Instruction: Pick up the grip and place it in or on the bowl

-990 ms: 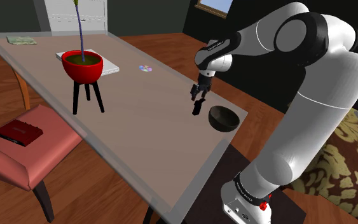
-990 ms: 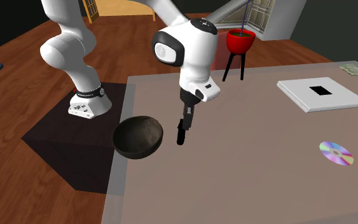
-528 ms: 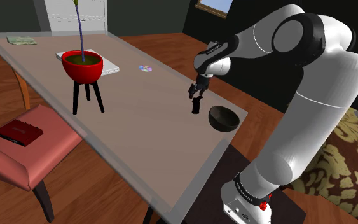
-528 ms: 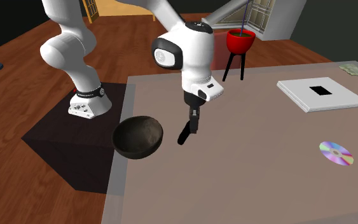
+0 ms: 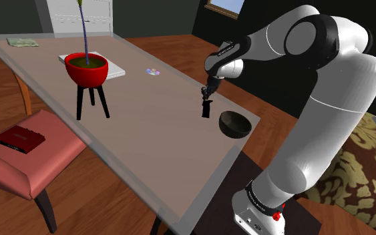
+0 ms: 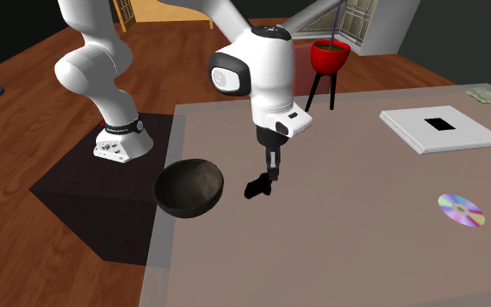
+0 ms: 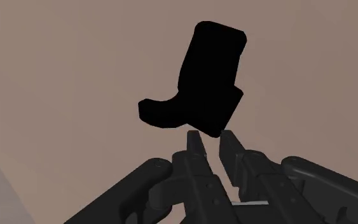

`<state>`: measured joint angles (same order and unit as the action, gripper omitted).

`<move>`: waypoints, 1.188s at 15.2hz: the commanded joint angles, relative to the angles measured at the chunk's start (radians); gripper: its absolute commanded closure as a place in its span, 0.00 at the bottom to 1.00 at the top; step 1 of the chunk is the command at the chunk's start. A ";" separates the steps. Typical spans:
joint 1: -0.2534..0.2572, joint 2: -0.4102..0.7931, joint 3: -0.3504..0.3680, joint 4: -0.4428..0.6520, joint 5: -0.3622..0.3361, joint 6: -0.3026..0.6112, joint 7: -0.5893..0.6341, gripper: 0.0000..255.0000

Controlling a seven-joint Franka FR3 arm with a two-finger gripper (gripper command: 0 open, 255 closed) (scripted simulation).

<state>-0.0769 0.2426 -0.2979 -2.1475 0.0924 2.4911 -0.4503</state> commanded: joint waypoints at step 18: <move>-0.329 0.035 0.256 -0.162 0.974 0.208 -0.713 0.00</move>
<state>-0.4057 0.2657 -0.0482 -2.3144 1.0486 2.6917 -1.1507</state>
